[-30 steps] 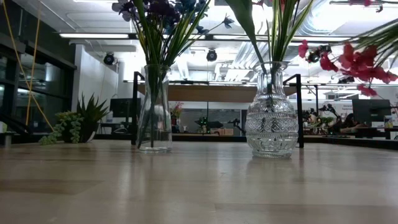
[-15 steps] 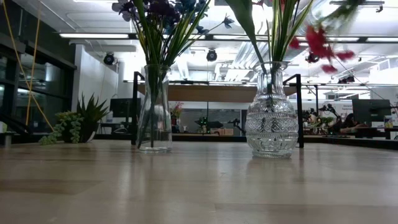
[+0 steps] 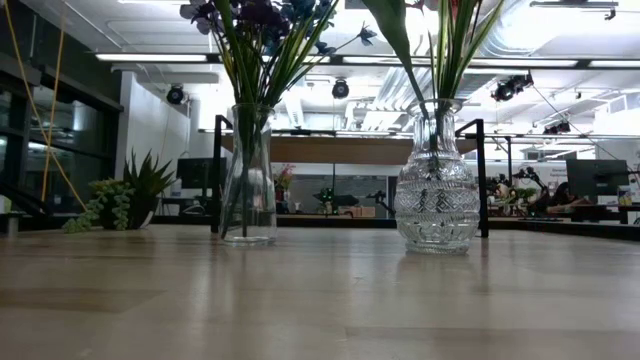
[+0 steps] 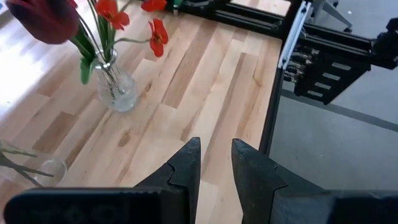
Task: Pick and place flowers into a vace then onto a shelf
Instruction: Put the red flower into the right transparent crystal vase
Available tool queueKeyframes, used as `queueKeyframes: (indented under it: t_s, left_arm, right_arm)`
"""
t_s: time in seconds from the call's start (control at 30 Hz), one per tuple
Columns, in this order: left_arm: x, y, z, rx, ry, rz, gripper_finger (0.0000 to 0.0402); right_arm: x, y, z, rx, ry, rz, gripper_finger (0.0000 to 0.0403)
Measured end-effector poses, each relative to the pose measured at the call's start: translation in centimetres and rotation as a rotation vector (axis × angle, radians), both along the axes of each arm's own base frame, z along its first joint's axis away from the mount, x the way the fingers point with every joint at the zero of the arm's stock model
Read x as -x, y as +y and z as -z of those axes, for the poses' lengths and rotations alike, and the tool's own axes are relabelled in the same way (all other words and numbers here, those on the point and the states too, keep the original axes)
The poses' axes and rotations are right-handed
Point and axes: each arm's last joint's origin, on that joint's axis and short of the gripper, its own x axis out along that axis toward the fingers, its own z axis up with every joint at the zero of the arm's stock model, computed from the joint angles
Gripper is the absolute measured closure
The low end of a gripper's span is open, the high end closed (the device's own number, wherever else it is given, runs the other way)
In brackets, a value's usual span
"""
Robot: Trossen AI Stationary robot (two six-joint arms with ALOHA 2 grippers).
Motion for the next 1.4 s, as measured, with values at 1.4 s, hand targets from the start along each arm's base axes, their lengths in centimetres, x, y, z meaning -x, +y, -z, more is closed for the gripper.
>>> queueKeyframes:
  t_s: [1.4]
  left_arm:
    - [-2.1,4.8,-9.3,0.072,-0.544,-0.198,0.0277]
  right_arm:
    - [-10.4,10.0,-0.1,0.708,-0.166,-0.200,0.0403]
